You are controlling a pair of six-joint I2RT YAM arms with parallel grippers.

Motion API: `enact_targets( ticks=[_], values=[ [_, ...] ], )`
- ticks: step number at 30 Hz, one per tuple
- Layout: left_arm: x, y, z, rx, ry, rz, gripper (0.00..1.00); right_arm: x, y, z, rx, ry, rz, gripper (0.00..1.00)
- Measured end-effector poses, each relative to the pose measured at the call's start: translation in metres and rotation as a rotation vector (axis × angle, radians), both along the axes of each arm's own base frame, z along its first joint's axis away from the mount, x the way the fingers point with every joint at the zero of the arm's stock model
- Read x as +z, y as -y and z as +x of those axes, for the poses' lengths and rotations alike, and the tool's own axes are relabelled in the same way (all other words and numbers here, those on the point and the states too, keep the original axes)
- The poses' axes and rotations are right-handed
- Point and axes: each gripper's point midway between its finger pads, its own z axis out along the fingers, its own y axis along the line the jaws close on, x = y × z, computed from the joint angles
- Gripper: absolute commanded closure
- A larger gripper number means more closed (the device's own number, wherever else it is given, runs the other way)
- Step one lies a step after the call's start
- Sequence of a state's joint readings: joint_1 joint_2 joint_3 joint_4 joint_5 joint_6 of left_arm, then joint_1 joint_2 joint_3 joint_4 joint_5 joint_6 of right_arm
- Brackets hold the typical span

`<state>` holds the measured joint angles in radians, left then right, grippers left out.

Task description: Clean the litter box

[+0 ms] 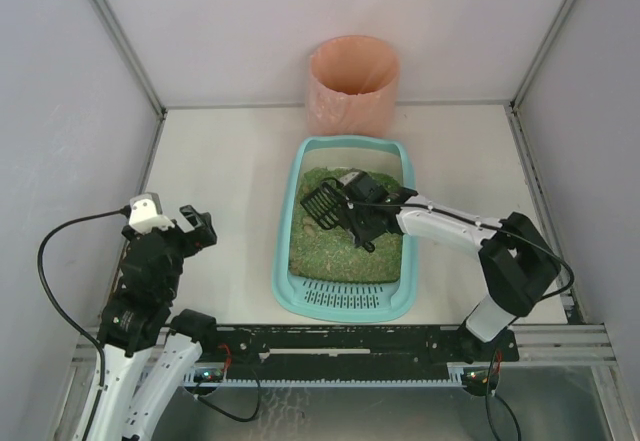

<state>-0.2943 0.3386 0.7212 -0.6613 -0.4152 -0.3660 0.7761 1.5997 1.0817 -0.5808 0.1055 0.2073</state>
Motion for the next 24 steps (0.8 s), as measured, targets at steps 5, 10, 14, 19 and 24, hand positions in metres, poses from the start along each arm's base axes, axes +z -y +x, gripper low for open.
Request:
enact_targets(
  ticks=[5,10,14,19,24],
  values=[
    [-0.002,0.0,0.001,0.001,-0.008,0.003,0.0,-0.017,0.004,0.0,0.003,-0.034,-0.039,0.6],
    [-0.004,0.0,0.002,0.001,-0.02,0.007,0.0,-0.024,0.004,0.001,0.002,-0.045,-0.05,0.78],
    [-0.004,0.0,0.001,-0.001,-0.022,0.009,0.0,-0.021,0.003,0.001,0.005,-0.039,-0.042,0.87],
    [0.0,0.011,0.002,-0.065,0.005,0.0,0.0,0.002,0.003,0.0,0.012,-0.009,0.005,0.89],
    [0.015,0.036,0.006,-0.198,0.091,-0.053,0.1,0.03,0.007,-0.007,0.026,-0.011,0.068,0.92]
  ],
)
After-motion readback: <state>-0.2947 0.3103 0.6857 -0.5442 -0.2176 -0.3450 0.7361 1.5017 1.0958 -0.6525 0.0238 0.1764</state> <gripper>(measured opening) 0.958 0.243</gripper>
